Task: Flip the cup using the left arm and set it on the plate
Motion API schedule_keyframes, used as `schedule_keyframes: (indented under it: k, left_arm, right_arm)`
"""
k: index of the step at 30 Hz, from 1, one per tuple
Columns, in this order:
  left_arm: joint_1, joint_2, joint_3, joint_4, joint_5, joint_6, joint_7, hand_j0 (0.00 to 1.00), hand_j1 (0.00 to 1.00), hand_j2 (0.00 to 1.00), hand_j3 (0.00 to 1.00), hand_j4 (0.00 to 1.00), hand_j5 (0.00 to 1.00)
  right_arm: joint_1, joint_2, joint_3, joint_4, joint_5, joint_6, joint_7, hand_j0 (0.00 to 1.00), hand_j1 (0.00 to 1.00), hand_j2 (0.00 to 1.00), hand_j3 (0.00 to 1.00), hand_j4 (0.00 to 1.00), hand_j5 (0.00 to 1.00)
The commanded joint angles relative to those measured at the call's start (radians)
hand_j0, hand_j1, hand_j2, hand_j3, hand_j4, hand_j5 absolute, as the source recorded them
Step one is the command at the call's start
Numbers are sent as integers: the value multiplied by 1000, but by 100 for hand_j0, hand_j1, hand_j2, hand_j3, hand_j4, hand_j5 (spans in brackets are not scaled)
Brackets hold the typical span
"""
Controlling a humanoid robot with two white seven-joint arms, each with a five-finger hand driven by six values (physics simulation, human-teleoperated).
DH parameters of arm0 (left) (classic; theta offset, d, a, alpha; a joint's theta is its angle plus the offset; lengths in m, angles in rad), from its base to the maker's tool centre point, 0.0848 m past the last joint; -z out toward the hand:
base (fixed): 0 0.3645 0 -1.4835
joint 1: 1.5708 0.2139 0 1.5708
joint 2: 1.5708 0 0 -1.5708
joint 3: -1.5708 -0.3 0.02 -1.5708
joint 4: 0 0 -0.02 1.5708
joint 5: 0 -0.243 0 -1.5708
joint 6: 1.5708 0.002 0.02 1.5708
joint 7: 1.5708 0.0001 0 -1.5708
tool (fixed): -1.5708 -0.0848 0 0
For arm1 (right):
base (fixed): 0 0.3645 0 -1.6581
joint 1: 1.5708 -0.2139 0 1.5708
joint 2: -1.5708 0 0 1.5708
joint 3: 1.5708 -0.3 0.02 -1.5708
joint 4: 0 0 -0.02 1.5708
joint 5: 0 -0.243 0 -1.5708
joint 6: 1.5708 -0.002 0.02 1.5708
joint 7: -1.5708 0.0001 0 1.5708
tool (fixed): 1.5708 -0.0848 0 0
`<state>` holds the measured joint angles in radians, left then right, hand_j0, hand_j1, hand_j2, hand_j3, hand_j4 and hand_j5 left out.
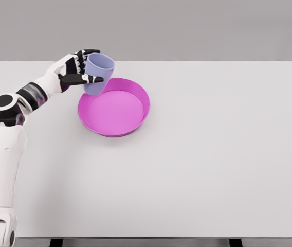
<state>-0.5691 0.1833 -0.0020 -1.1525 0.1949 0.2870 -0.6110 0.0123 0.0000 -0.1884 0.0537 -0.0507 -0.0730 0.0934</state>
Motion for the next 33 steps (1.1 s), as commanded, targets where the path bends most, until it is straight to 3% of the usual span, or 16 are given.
schedule_keyframes:
  k: [1, 12, 16, 33]
  left_arm:
    - [2, -28, 8, 37, 43, -31, 0, 68, 68, 68, 68, 68, 68]
    - [15, -50, 1, 59, 129, -43, 0, 68, 68, 68, 68, 68, 68]
    - [49, -67, -4, 50, 132, -45, 0, 68, 68, 68, 68, 68, 68]
    - [55, -68, -3, 60, 179, -35, 0, 69, 69, 69, 69, 69, 69]
  right_arm:
    - [0, 0, 0, 0, 0, -1, 0, 100, 100, 100, 100, 100, 100]
    - [0, 0, 0, 0, 0, -1, 0, 100, 100, 100, 100, 100, 100]
    - [-2, 0, 0, 0, 0, -1, 0, 100, 100, 100, 100, 100, 100]
    - [0, 0, 0, 0, 0, -1, 0, 100, 100, 100, 100, 100, 100]
